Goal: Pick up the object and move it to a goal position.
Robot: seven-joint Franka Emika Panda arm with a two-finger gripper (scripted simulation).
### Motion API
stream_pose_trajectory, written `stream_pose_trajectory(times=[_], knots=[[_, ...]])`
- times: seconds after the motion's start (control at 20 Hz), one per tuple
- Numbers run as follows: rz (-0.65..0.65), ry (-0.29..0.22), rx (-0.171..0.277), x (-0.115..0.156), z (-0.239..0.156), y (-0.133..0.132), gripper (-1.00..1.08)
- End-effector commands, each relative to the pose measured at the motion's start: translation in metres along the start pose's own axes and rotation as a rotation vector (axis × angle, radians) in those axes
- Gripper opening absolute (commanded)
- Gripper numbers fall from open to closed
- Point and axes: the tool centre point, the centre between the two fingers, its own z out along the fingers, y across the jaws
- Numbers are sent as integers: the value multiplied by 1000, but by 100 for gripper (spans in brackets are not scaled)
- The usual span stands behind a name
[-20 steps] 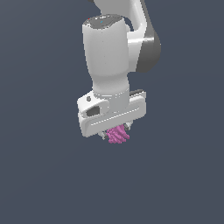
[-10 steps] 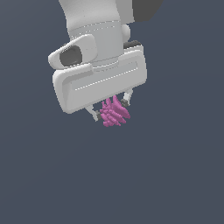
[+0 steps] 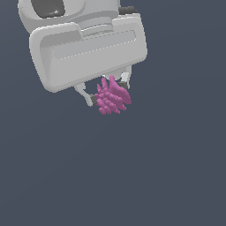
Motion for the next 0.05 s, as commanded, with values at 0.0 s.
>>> stream_pose_trajectory(times=[0.0], knots=[[-4,3,2,1,-2,1,-100]])
